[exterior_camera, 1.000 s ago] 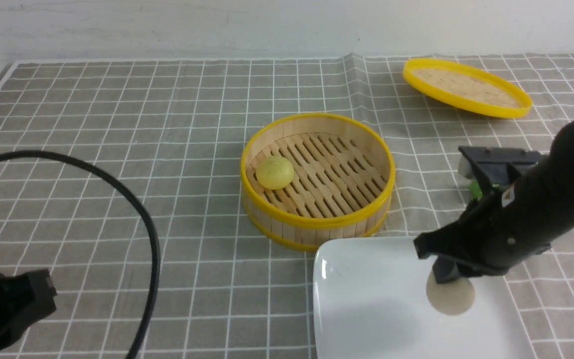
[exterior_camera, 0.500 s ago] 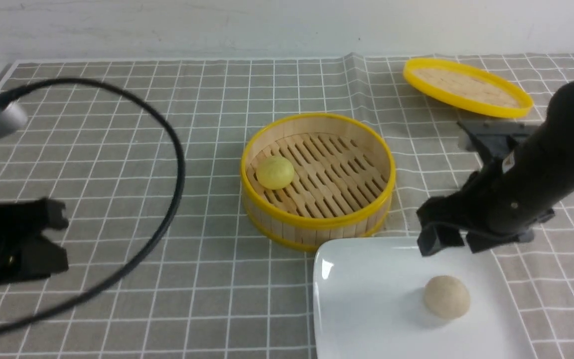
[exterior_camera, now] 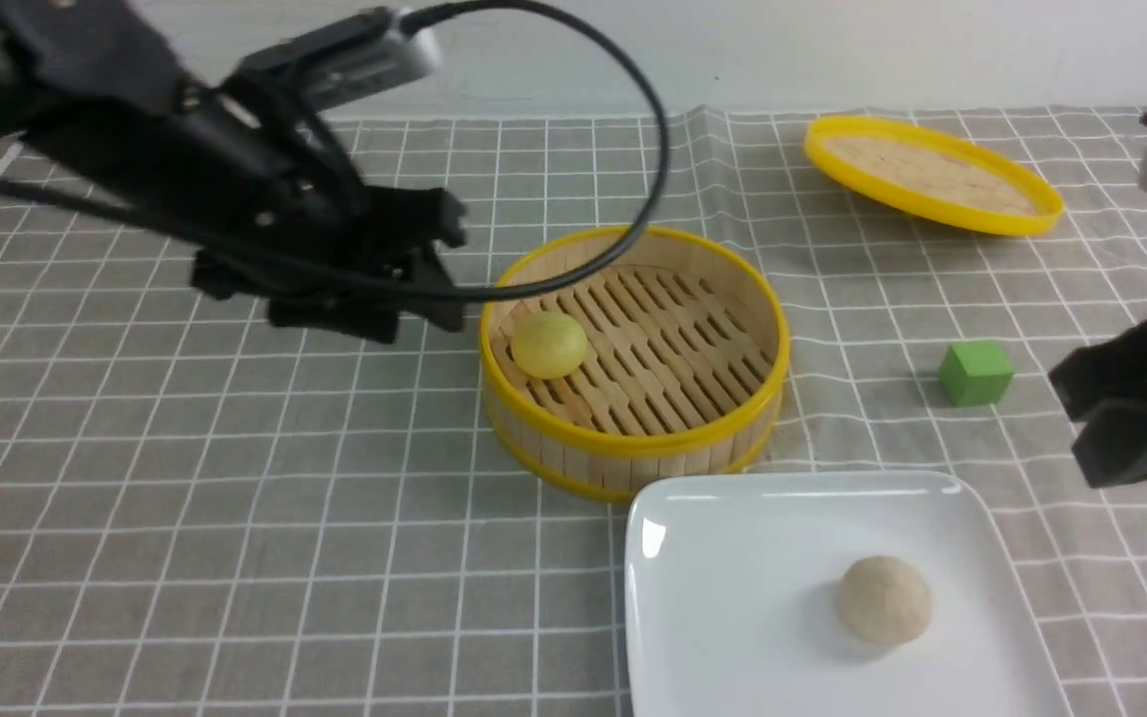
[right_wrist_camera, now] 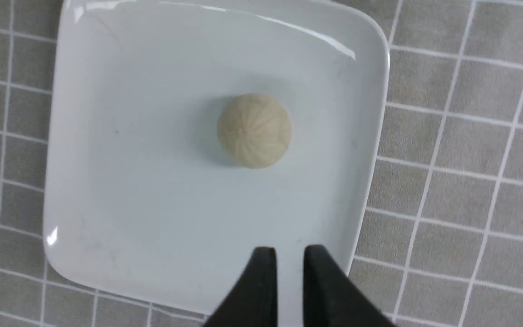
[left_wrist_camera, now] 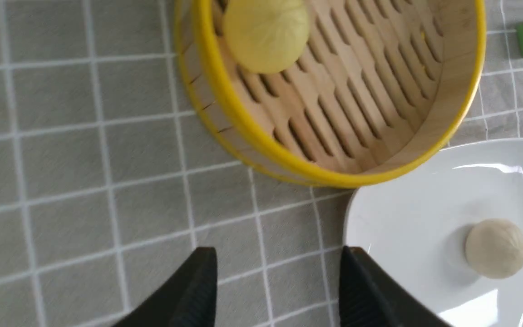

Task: Put the steamed buns into the plate on the grey tablecloth.
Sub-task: 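Reach into the bamboo steamer and grasp a bun with the left gripper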

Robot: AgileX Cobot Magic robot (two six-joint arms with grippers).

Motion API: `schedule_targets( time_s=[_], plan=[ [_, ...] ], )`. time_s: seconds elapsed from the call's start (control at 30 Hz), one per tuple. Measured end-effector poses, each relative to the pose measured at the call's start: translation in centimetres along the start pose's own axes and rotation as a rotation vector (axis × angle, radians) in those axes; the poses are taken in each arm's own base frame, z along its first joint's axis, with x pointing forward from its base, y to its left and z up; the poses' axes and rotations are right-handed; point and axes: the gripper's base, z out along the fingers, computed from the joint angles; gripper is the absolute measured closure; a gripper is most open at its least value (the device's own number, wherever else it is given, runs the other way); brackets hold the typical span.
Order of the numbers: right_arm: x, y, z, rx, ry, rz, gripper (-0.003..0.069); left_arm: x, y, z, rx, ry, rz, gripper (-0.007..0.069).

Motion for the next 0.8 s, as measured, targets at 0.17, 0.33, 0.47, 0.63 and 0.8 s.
schedule_targets(
  time_s=[0.17,0.33,0.47,0.63,0.8],
  plan=[
    [2.1,-0.3,-1.0,0.006,-0.017,0.042,0.0657,-3.7,-2.8,5.2,-0.018,0.038,0.139,0.0213],
    [2.9,-0.5,-1.3,0.012,-0.026,0.039,0.0650,-4.8,-3.1,8.9,-0.066,0.081,0.200,0.0213],
    [3.1,-0.5,-1.3,0.012,-0.024,0.039,0.0634,-5.0,-2.6,11.1,-0.082,0.102,0.189,0.0213],
    [3.1,-0.5,-1.3,0.012,-0.024,0.039,0.0623,-5.0,-2.1,12.9,-0.087,0.101,0.182,0.0213],
    [3.1,-0.5,-1.3,0.012,-0.024,0.039,0.0615,-4.5,-1.3,15.1,-0.102,0.133,0.176,0.0237]
  ],
)
